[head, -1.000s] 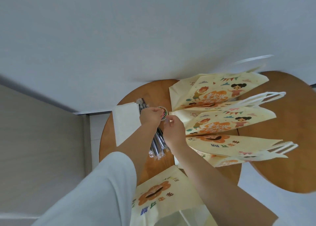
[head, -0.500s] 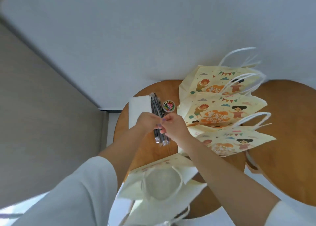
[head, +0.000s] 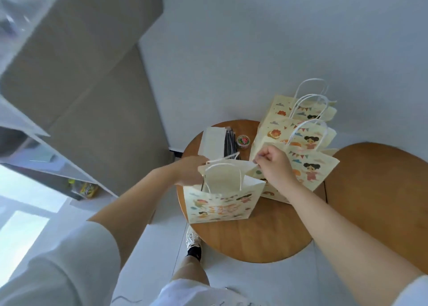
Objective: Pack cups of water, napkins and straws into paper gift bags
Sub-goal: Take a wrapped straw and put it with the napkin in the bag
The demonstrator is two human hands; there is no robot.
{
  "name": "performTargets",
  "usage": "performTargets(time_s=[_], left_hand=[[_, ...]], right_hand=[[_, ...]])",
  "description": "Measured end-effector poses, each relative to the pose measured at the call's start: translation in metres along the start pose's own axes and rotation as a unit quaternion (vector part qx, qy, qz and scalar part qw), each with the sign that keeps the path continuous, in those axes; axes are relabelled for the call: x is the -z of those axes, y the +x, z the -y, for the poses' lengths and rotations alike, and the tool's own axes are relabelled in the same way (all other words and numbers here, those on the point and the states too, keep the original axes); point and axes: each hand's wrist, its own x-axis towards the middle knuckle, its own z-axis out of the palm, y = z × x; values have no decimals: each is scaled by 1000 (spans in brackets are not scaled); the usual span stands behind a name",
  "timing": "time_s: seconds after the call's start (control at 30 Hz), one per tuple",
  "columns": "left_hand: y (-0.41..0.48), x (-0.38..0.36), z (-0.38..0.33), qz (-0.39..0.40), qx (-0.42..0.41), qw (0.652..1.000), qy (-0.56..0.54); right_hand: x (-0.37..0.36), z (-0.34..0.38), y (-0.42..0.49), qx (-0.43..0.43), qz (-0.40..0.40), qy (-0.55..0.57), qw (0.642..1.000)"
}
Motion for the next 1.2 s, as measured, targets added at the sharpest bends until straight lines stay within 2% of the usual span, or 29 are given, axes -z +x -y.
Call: performTargets(time_s=[0.07,0.17,0.27,0.37,0.47,0.6,0.7,1.0,1.2], left_hand=[[-8,-15,0,5,-2,997,83],[-10,-35,-7,-44,21,986,157],[-4,-53,-13,-150,-3,986,73],[4,-60,-15,-215,15,975,51],[8,-59,-19,-210,61,974,55],[14,-55,-23,-216,82,972,48],[19,-54,-22,-219,83,971,54],[20,-52,-19,-190,55,979,52],[25,-52,-16,-177,44,982,43]], right_hand=[[2,-3,-18,24,-1,-24,999],[-4,-9,-39,43,43,-74,995],[-20,-15,-51,61,115,-101,986],[-33,-16,-54,102,108,-114,982],[-39,-14,-48,139,82,-115,980],[-43,-9,-37,165,97,-158,969],[-45,-5,-28,199,94,-197,955],[-52,-1,-8,209,121,-298,923],[-54,-1,-6,172,104,-256,946]])
